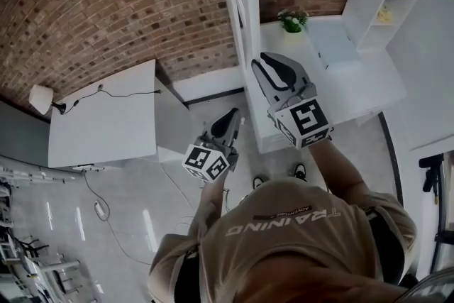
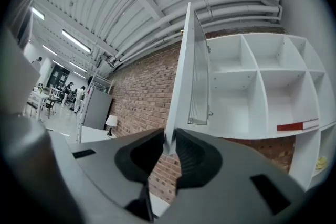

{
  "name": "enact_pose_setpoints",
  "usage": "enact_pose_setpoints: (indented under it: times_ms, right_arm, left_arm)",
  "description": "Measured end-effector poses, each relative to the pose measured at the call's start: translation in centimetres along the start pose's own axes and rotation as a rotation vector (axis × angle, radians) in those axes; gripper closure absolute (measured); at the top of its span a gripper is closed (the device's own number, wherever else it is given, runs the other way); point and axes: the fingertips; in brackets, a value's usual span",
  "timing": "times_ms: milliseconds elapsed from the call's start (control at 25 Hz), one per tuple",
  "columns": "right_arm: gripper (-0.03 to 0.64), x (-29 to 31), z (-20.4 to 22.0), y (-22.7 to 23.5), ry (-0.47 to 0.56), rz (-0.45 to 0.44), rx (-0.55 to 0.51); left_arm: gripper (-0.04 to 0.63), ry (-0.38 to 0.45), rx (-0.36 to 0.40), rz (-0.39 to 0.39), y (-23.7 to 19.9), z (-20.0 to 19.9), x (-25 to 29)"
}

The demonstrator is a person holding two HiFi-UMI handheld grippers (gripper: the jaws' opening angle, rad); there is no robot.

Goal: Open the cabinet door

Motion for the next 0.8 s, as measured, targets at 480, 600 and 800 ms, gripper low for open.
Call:
enact_pose_setpoints:
  times_ms: [480, 600, 800]
  right_arm:
    - [0.601, -4.8, 3.9, 6.9, -0.008, -0.083, 0.122]
    - [0.601, -6.5, 5.7, 9.3, -0.037, -0.089, 0.143]
    - [0.601, -9.2, 8.2, 13.8, -0.089, -0.090, 0.176]
  left_arm:
    - [0.588, -0.032, -0.023, -0.032, 3.9, 1.9, 5.7]
    - [0.588, -0.040, -0.010, -0.036, 4.9, 2.3, 7.8]
    - [0.588, -0.043, 0.002, -0.038, 7.2, 2.7, 12.0]
Point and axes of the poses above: the fingertips, and each gripper's own axes: x forward along the fingers, y to its right, z out of its underside
